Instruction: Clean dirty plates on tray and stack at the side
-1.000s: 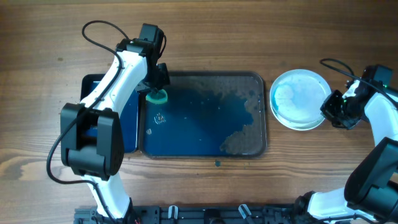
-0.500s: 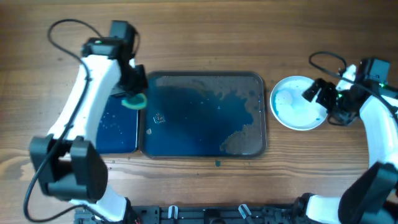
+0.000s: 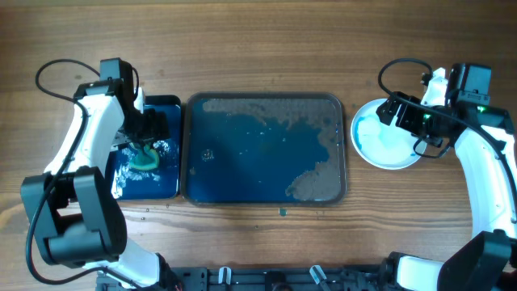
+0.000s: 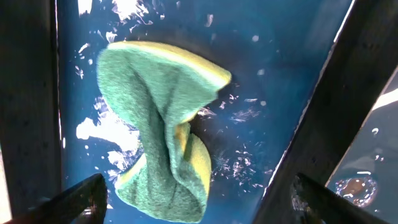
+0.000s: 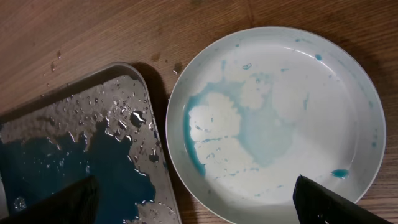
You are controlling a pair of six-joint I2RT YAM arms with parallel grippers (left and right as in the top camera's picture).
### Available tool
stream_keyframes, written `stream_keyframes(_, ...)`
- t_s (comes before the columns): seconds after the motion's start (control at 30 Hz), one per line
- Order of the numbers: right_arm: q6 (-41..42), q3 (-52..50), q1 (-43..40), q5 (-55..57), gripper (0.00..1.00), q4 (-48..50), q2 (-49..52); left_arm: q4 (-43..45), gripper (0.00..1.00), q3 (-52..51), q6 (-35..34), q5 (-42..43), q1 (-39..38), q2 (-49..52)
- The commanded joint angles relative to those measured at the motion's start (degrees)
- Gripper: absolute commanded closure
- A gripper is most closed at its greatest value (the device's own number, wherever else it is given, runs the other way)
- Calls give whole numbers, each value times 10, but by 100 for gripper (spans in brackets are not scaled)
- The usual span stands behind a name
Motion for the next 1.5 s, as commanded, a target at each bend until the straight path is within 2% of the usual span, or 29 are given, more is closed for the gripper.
stream_keyframes(0.0, -12, 10, 2, -13, 0, -3, -7, -40, 3, 38, 7, 1, 0, -10)
stream_keyframes(0.2, -48, 103, 2, -9, 0, -80, -75, -189, 0, 232, -26, 3, 0, -104)
stream_keyframes(0.3, -48, 223, 2, -9, 0, -126, -156, -189, 0, 241, -25, 3, 0, -185)
stream_keyframes(0.37, -48, 265, 2, -9, 0, -113, -198, -189, 0, 241, -25, 3, 0, -199)
stream_keyframes(0.5, -40, 280, 2, -9, 0, -63, -310, -189, 0, 240, -25, 3, 0, -199)
stream_keyframes(0.53, -5, 280, 2, -9, 0, -56, -325, -189, 0, 240, -25, 3, 0, -199)
stream_keyframes(0.67, 5, 280, 2, -9, 0, -114, -335, -189, 0, 240, -25, 3, 0, -199)
stream_keyframes(0.83, 5, 279, 2, -9, 0, -241, -322, -189, 0, 240, -25, 3, 0, -199)
stream_keyframes(1.03, 0, 274, 2, 3, 0, -259, -291, -189, 0, 240, -25, 3, 0, -199)
stream_keyframes(1.1, -2, 249, 4, 39, 0, -231, -301, -189, 0, 240, -25, 3, 0, -199)
stream_keyframes(1.17, -30, 208, 34, 64, 0, -155, -322, -189, 0, 240, -25, 3, 0, -199)
stream_keyframes(1.27, -92, 71, 98, 73, 0, 56, -384, -189, 0, 240, -25, 3, 0, -199)
stream_keyframes(1.4, -90, -130, 114, 73, 0, 267, -464, -189, 0, 240, -25, 3, 0, -199)
stream_keyframes(1.47, -86, -216, 114, 73, 0, 340, -503, -189, 0, 240, -25, 3, 0, -199)
